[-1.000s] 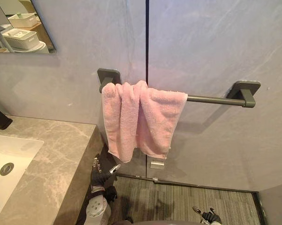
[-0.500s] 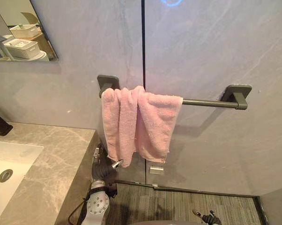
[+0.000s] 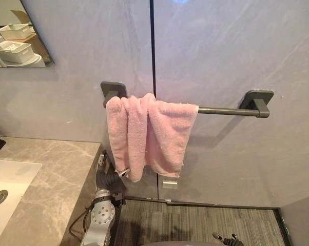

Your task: Organize washtable

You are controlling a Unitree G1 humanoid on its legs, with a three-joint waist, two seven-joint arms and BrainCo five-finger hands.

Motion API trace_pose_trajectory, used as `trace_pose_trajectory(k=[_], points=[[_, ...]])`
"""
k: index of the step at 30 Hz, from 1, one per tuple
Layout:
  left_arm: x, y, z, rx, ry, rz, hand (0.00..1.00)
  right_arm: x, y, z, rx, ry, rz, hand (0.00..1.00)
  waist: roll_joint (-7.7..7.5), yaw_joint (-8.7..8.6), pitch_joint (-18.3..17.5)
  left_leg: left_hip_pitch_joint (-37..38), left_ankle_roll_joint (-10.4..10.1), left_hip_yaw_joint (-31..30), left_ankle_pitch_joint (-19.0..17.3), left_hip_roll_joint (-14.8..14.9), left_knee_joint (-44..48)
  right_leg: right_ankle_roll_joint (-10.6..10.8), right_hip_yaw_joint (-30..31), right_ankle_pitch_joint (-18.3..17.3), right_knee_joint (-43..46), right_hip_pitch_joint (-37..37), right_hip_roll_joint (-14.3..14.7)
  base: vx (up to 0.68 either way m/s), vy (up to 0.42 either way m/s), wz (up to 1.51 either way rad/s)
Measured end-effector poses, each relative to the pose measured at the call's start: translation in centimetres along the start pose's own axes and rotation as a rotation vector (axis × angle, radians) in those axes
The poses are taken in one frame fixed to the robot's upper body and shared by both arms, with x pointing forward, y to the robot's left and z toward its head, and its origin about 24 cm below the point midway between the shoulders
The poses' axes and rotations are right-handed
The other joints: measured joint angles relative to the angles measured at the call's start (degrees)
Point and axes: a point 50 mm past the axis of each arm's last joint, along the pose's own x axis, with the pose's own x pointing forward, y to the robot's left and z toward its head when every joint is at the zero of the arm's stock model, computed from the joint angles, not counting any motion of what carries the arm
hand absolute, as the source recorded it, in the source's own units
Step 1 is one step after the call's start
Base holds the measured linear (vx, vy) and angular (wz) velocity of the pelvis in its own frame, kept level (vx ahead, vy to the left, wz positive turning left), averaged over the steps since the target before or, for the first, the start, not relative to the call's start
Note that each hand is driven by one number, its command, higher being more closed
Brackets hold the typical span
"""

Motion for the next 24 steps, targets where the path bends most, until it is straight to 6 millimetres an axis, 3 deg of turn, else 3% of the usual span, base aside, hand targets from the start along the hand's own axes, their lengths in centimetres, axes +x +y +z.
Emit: trace_pose_trajectory(k=[9, 10, 17, 24], points=[[0.4, -1.6, 0.3, 0.01, -0.013, -0.114, 0.0, 0.1, 0.1, 0.3, -0.003, -0.006, 0.003, 0.0, -0.01, -1.4, 0.09, -0.09, 0.03, -0.07, -0.03, -0.09, -0.03, -0.06, 0.27, 0.28, -0.59, -0.01, -0.02, -0.01, -0.012, -0.01], [0.4, -1.8, 0.3, 0.01, -0.014, -0.124, 1.0, 0.1, 0.1, 0.3, -0.002, -0.005, 0.002, 0.0, 0.0, -1.42, 0.1, -0.1, 0.04, -0.06, -0.03, -0.09, -0.03, -0.08, 0.3, 0.32, -0.64, -0.01, -0.02, -0.04, -0.022, -0.02], [0.0, -2.6, 0.3, 0.028, -0.019, -0.193, 1.0, 0.1, 0.1, 0.4, -0.001, -0.007, 0.002, 0.0, 0.09, -2.23, 0.18, -0.36, 0.03, 0.03, -0.04, -0.09, 0.0, -0.03, 0.55, 0.43, -0.7, -0.33, 0.0, -0.03, -0.021, -0.01], [0.4, -2.3, 0.5, 0.035, -0.031, -0.185, 1.0, 0.2, 0.9, 2.5, -0.002, -0.096, 0.029, 0.0, 0.36, -2.88, 0.3, -0.74, 0.15, 0.23, -0.12, -0.07, 0.2, -0.33, 1.82, 1.0, -0.8, -0.95, 0.14, -0.01, -0.024, -0.09]])
